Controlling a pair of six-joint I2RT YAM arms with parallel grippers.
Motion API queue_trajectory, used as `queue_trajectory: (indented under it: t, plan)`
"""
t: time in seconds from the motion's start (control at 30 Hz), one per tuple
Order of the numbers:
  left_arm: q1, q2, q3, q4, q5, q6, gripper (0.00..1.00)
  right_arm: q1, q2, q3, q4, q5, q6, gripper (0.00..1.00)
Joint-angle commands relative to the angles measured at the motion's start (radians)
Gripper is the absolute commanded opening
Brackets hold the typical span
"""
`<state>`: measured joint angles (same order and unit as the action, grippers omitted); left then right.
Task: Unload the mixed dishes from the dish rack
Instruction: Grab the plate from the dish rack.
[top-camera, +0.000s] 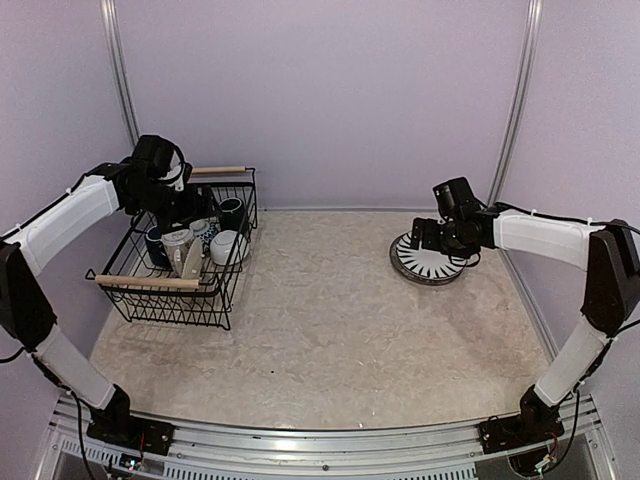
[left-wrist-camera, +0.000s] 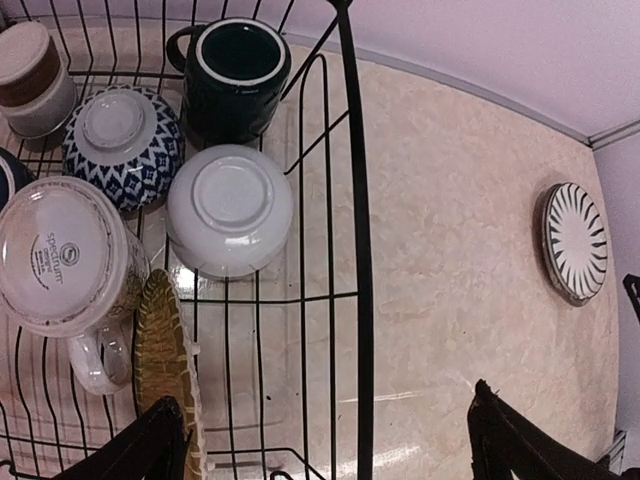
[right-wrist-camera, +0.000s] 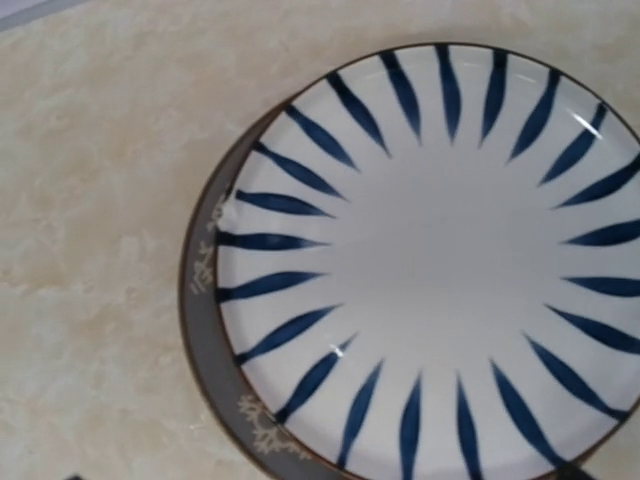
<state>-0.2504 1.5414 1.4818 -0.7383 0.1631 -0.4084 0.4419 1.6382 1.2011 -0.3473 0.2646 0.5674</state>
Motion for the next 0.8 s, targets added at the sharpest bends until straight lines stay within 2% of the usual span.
queue_trajectory:
  t: [0.0, 0.17, 0.3, 0.4, 0.5, 0.77]
  plan:
    - [-0.036, -0.012, -0.031, -0.081, -0.197, 0.055, 0.93, -0.005, 0.038, 0.043, -0.02, -0.024, 0.011, 1.0]
    - [-0.055, 0.066, -0.01, -0.156, -0.301, 0.069, 0.87, 0.006, 0.089, 0.116, -0.031, -0.04, 0.006, 1.0]
    - [-0.054, 0.08, -0.022, -0.147, -0.286, 0.075, 0.84, 0.02, 0.093, 0.099, 0.018, -0.066, 0.018, 1.0]
    - [-0.053, 0.115, -0.004, -0.177, -0.282, 0.08, 0.77, 0.025, 0.086, 0.059, 0.096, -0.092, 0.005, 1.0]
    - [-0.033, 0.138, 0.01, -0.187, -0.243, 0.08, 0.66, 0.031, 0.092, 0.046, 0.151, -0.092, -0.019, 1.0]
    - [0.013, 0.163, 0.012, -0.185, -0.181, 0.086, 0.39, 0.122, 0.141, 0.108, 0.224, -0.047, -0.123, 1.0]
